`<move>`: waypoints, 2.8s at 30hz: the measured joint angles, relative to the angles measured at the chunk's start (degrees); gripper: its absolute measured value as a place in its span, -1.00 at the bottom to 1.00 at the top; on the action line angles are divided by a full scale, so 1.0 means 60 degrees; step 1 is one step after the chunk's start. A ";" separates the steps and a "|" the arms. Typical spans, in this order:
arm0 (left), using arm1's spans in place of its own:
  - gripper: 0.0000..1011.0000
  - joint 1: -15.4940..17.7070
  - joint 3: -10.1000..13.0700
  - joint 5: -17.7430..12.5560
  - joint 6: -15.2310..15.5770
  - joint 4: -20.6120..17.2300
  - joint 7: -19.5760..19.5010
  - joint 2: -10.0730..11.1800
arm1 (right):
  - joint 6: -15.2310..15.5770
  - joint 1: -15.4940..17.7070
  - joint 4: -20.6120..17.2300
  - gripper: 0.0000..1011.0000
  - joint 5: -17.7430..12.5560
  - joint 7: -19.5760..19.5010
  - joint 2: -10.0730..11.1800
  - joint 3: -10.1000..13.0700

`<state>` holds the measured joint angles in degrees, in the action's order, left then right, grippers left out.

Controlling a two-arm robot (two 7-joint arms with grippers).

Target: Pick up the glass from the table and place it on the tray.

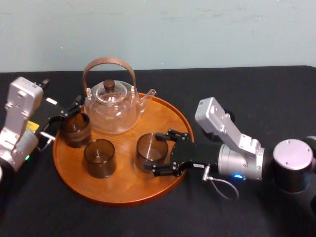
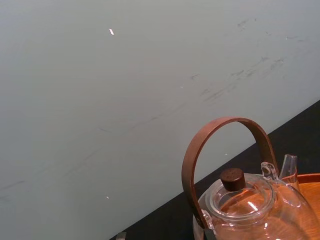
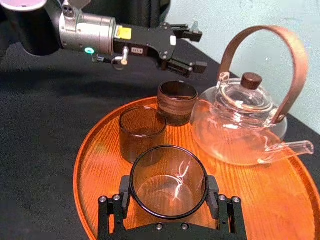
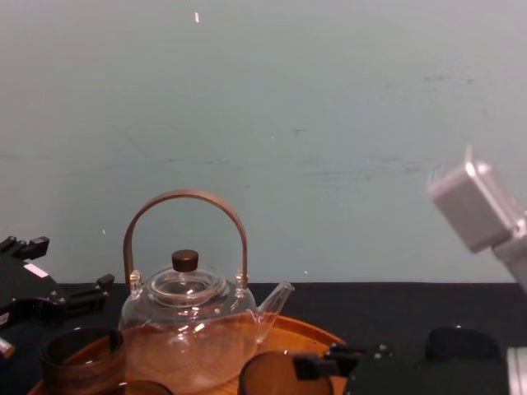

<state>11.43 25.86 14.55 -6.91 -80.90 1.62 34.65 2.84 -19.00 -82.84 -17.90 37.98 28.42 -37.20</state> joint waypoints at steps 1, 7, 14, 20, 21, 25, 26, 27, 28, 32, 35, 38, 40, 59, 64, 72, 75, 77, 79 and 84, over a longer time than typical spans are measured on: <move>0.98 0.0000 0.0000 -0.0001 0.0000 0.0000 0.0000 0.0000 | -0.0012 -0.0001 0.0035 0.79 0.0016 -0.0005 -0.0022 -0.0017; 0.98 0.0000 0.0000 -0.0001 0.0000 0.0000 0.0000 0.0000 | -0.0068 0.0002 0.0182 0.79 0.0076 -0.0018 -0.0121 -0.0065; 0.98 0.0000 0.0000 -0.0001 0.0000 -0.0001 0.0000 0.0000 | -0.0087 0.0030 0.0282 0.79 0.0130 -0.0057 -0.0153 -0.0066; 0.98 -0.0001 0.0000 -0.0001 0.0000 -0.0001 0.0000 0.0000 | -0.0067 0.0039 0.0489 0.79 0.0237 -0.0085 -0.0225 -0.0106; 0.98 -0.0001 0.0000 0.0000 0.0000 0.0000 0.0000 0.0000 | -0.0062 0.0038 0.0505 0.79 0.0242 -0.0086 -0.0231 -0.0109; 0.98 0.0000 0.0000 0.0000 -0.0001 -0.0001 0.0000 0.0000 | -0.0029 0.0041 0.0555 0.79 0.0279 -0.0090 -0.0255 -0.0119; 0.98 -0.0001 0.0000 -0.0001 -0.0001 0.0000 0.0000 0.0000 | -0.0024 0.0042 0.0565 0.79 0.0288 -0.0090 -0.0261 -0.0121; 0.98 0.0000 0.0000 0.0000 0.0000 0.0000 0.0000 0.0000 | -0.0018 0.0043 0.0586 0.79 0.0293 -0.0092 -0.0273 -0.0125; 0.98 -0.0001 0.0000 -0.0001 -0.0001 0.0000 0.0000 0.0000 | -0.0014 0.0045 0.0594 0.79 0.0296 -0.0093 -0.0277 -0.0125; 0.98 -0.0001 0.0000 0.0000 0.0000 -0.0001 0.0000 0.0000 | 0.0008 0.0066 0.0599 0.79 0.0346 -0.0113 -0.0275 -0.0127; 0.98 -0.0001 0.0000 0.0000 0.0000 -0.0001 0.0000 0.0000 | 0.0010 0.0072 0.0599 0.79 0.0375 -0.0126 -0.0272 -0.0131; 0.98 0.0000 0.0000 -0.0001 -0.0001 -0.0001 0.0000 0.0000 | 0.0016 0.0072 0.0598 0.79 0.0374 -0.0127 -0.0269 -0.0131; 0.98 -0.0001 0.0000 0.0000 0.0000 0.0000 0.0000 0.0000 | 0.0018 0.0072 0.0598 0.79 0.0374 -0.0127 -0.0269 -0.0132; 0.98 0.0000 0.0000 0.0000 0.0000 -0.0001 0.0000 0.0000 | 0.0047 0.0074 0.0599 0.98 0.0386 -0.0119 -0.0266 -0.0123; 0.98 0.0000 0.0000 -0.0001 0.0000 -0.0001 0.0000 0.0000 | 0.0044 0.0073 0.0598 0.98 0.0380 -0.0118 -0.0266 -0.0122; 0.98 0.0000 0.0000 -0.0001 -0.0001 0.0000 0.0000 0.0000 | -0.0004 0.0108 0.0515 0.98 0.0240 0.0025 -0.0176 -0.0036; 0.98 0.0000 0.0000 -0.0001 0.0000 0.0000 0.0000 0.0000 | -0.0031 0.0181 0.0375 0.98 0.0134 0.0111 -0.0049 0.0030; 0.98 0.0000 0.0000 -0.0001 0.0000 0.0000 0.0000 0.0000 | -0.0054 0.0255 0.0230 0.98 0.0052 0.0156 0.0071 0.0087; 0.98 -0.0001 0.0000 -0.0001 0.0000 0.0000 0.0000 0.0000 | -0.0073 0.0320 0.0123 0.98 -0.0015 0.0189 0.0167 0.0135; 0.98 -0.0001 0.0000 -0.0001 0.0000 -0.0001 0.0000 0.0000 | -0.0167 0.0585 -0.0325 0.98 -0.0296 0.0295 0.0574 0.0354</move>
<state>11.43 25.86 14.55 -6.91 -80.90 1.62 34.65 1.84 -15.49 -84.79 -19.67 39.75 31.86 -35.08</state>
